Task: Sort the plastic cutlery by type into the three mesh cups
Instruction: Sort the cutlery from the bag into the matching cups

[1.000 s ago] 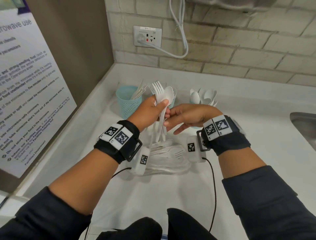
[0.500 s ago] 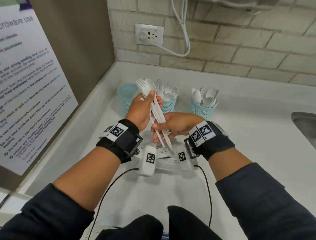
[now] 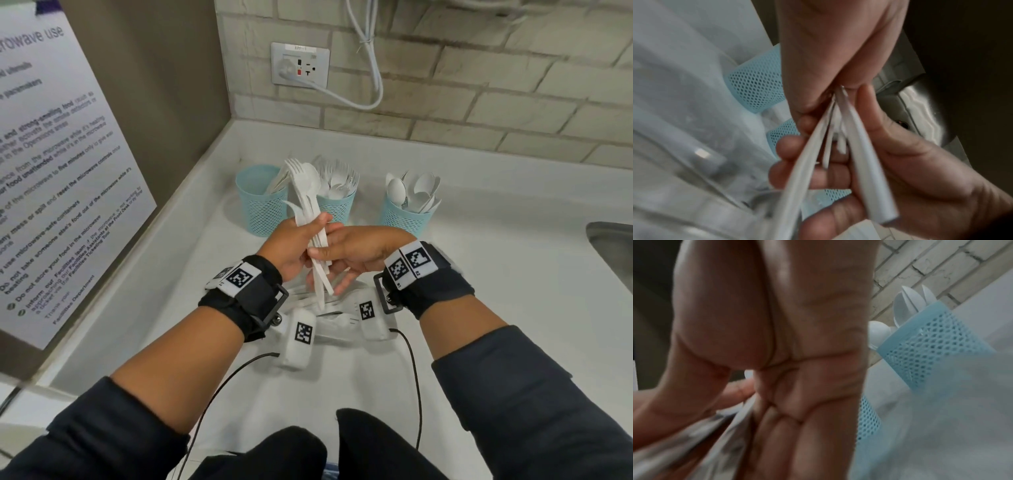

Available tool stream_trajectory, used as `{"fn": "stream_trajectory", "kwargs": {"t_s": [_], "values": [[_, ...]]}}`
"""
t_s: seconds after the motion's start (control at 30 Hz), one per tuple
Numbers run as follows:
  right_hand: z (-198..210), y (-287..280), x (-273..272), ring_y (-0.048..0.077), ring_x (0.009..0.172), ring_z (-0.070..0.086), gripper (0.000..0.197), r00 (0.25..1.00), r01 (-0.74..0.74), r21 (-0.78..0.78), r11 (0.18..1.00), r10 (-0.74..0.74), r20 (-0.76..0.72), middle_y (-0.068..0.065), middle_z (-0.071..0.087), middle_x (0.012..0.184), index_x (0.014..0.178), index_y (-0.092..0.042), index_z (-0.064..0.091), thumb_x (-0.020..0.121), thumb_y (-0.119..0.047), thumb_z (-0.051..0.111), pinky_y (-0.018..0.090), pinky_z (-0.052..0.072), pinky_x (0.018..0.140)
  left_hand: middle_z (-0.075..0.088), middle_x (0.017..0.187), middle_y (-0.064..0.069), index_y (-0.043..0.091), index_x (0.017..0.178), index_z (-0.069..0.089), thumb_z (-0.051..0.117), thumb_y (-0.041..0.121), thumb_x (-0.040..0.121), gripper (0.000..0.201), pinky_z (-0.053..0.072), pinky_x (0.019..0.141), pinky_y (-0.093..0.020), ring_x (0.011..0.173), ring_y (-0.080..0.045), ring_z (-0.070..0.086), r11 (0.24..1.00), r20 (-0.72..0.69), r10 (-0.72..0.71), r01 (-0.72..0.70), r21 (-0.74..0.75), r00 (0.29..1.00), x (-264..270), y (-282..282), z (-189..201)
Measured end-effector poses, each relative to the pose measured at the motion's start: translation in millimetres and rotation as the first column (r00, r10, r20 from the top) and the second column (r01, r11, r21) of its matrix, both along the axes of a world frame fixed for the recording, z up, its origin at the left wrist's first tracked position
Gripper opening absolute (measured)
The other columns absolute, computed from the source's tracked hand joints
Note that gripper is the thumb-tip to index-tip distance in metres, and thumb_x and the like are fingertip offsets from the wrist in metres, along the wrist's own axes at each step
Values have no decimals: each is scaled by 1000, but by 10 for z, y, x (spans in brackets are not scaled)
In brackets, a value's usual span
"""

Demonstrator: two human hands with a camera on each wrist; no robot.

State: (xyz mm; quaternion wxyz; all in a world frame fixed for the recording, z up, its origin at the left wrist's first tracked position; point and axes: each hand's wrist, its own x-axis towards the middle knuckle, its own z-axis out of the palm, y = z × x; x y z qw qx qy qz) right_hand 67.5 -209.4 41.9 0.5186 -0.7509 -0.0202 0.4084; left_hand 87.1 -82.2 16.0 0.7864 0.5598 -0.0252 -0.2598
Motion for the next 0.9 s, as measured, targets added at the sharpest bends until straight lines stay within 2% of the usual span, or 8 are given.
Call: {"fn": "stream_trajectory", "kwargs": {"t_s": [0.13, 0.27, 0.4, 0.5, 0.57, 0.7, 0.8, 0.9], "values": [[119, -51, 40, 17, 90, 65, 42, 997, 35, -264, 964, -14, 79, 6, 65, 98, 112, -10, 55, 92, -45, 46, 42, 53, 89, 67, 90, -7, 6, 100, 58, 50, 11, 94, 11, 58, 62, -22, 69, -9, 69, 998, -69, 43, -47, -44, 997, 9, 17, -35], [216, -120, 108, 14, 81, 63, 55, 966, 208, -358, 910, -134, 222, 3, 66, 87, 91, -9, 65, 90, -57, 40, 33, 53, 81, 70, 77, -2, 10, 93, 63, 54, 10, 92, 8, 58, 64, -25, 73, -14, 67, 997, -45, 76, -77, -32, 996, 34, 41, -81], [211, -173, 178, 9, 72, 60, 40, 817, 459, -205, 865, -320, 479, 1, 63, 92, 108, -12, 56, 90, -47, 52, 24, 51, 66, 70, 68, 5, 14, 92, 62, 56, 17, 92, 6, 57, 64, -22, 64, -7, 68, 999, -39, 42, -42, -16, 998, 3, 43, -89], [134, -148, 218, 10, 76, 62, 49, 718, 561, -64, 826, -446, 535, 4, 60, 109, 128, -15, 44, 88, -39, 60, 21, 49, 63, 68, 65, 6, 14, 95, 64, 56, 20, 92, 10, 52, 56, -18, 56, -4, 62, 1000, -51, 20, -20, -8, 999, -31, 19, -85], [80, -126, 222, 9, 72, 63, 53, 678, 578, 14, 816, -489, 548, 5, 60, 111, 133, -16, 40, 88, -31, 63, 19, 49, 61, 64, 65, 4, 14, 97, 65, 55, 21, 93, 13, 47, 49, -15, 51, -3, 55, 1000, -61, -10, 10, 4, 998, -45, 8, -83], [13, -141, 227, 7, 61, 59, 51, 620, 601, 86, 795, -531, 578, 8, 64, 98, 131, -15, 45, 85, -17, 67, 14, 45, 50, 56, 67, 4, 15, 98, 64, 52, 28, 94, 18, 42, 44, -13, 50, -3, 47, 998, -66, -52, 54, 36, 996, -41, 5, -90], [4, -167, 223, 8, 58, 58, 49, 612, 608, 114, 786, -555, 563, 8, 64, 93, 129, -16, 47, 84, -12, 68, 13, 47, 48, 57, 59, 8, 14, 102, 64, 46, 40, 95, 32, 39, 42, -13, 47, -3, 45, 996, -77, -57, 61, 63, 995, -22, -1, -69], [2, -198, 212, 7, 54, 55, 48, 594, 617, 177, 767, -601, 535, 4, 60, 76, 129, -15, 49, 85, -8, 66, 13, 49, 49, 60, 57, 7, 14, 98, 62, 42, 38, 97, 31, 37, 41, -14, 48, -5, 45, 997, -109, -47, 53, 55, 993, -18, -10, -38]]}}
